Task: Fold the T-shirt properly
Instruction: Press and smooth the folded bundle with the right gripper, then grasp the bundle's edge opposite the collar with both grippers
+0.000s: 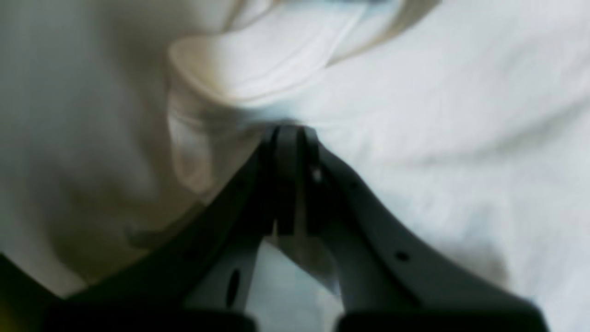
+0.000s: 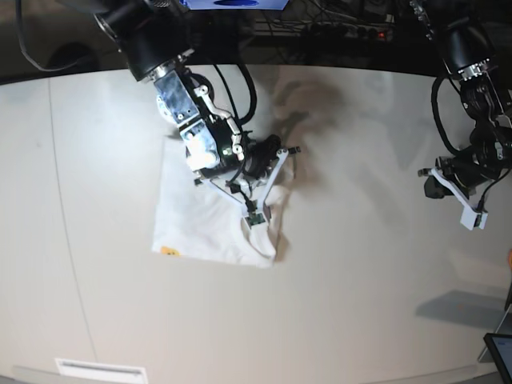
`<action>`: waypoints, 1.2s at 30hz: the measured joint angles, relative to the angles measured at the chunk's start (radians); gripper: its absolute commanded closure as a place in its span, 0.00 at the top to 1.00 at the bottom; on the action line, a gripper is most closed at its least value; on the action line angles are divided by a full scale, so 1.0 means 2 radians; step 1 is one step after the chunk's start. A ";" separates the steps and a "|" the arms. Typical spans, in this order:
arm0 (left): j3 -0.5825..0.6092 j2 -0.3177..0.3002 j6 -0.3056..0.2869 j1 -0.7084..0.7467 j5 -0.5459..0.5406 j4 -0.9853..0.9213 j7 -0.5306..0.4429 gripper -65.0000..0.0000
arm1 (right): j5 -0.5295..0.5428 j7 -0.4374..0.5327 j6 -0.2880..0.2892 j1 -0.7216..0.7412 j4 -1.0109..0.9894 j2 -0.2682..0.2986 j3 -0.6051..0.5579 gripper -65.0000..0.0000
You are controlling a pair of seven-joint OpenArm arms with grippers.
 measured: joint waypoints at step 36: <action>-0.022 0.010 0.000 0.014 0.000 0.002 -0.002 0.03 | 0.077 0.273 0.051 0.293 -0.459 0.038 -0.002 0.06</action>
